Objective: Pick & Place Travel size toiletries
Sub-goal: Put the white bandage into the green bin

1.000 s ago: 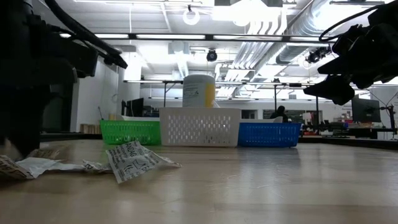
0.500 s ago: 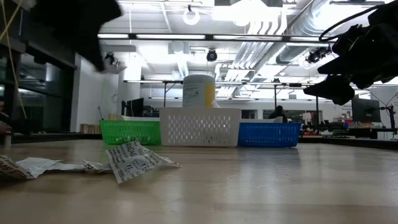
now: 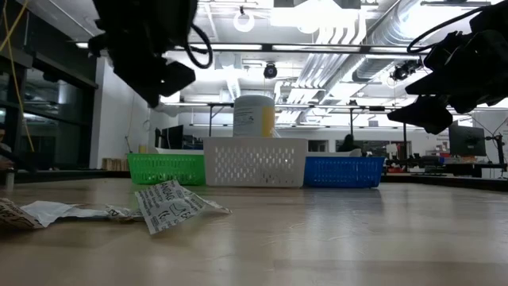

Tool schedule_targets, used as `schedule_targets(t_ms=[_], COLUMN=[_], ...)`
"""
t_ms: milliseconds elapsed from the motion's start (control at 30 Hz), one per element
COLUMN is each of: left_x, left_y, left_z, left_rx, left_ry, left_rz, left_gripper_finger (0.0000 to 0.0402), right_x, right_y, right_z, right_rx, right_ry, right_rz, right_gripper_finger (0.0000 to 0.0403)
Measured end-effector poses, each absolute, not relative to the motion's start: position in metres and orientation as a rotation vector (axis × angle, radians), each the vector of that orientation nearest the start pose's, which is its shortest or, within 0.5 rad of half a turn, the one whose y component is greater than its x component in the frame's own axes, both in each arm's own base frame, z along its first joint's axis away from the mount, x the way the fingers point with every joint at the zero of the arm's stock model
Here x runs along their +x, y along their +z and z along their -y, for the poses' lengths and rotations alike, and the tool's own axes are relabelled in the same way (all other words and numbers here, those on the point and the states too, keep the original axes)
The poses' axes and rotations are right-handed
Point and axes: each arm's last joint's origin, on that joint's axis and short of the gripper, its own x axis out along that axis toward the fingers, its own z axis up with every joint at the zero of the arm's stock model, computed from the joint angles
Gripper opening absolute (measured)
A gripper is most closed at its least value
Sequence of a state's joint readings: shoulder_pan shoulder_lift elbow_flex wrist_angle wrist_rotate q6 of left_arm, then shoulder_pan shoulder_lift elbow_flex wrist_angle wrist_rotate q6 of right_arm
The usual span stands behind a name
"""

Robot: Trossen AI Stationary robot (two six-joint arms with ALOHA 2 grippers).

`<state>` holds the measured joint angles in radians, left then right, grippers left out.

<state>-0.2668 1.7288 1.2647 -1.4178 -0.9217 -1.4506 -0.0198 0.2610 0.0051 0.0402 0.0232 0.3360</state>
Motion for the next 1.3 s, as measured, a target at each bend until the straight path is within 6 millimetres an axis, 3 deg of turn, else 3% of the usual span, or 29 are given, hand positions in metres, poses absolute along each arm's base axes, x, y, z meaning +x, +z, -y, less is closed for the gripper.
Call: schedule_targets(t_ms=[267, 700, 1033, 1300], left_x=[0.274, 0.278, 0.281, 0.283], left_y=[0.223, 0.199, 0.198, 0.199], left_z=[0.001, -0.059, -0.080, -0.079], left_rx=[-0.123, -0.181, -0.203, -0.175], left_ry=[1.387, 1.272, 1.204, 1.199], left_rz=[-0.906, -1.065, -1.093, -1.085], left_gripper_finger=[0.0000, 0.0000, 0.0008, 0.0100], right_x=[0.112, 0.112, 0.112, 0.112], right_y=[0.147, 0.147, 0.147, 0.147], right_z=[0.003, 0.003, 0.003, 0.003], right_rx=[0.334, 0.334, 0.334, 0.334], right_ry=[-0.079, -0.079, -0.079, -0.079], right_rz=[-0.207, -0.208, -0.208, -0.208], right_gripper_finger=[0.0346, 0.0346, 0.0346, 0.0346])
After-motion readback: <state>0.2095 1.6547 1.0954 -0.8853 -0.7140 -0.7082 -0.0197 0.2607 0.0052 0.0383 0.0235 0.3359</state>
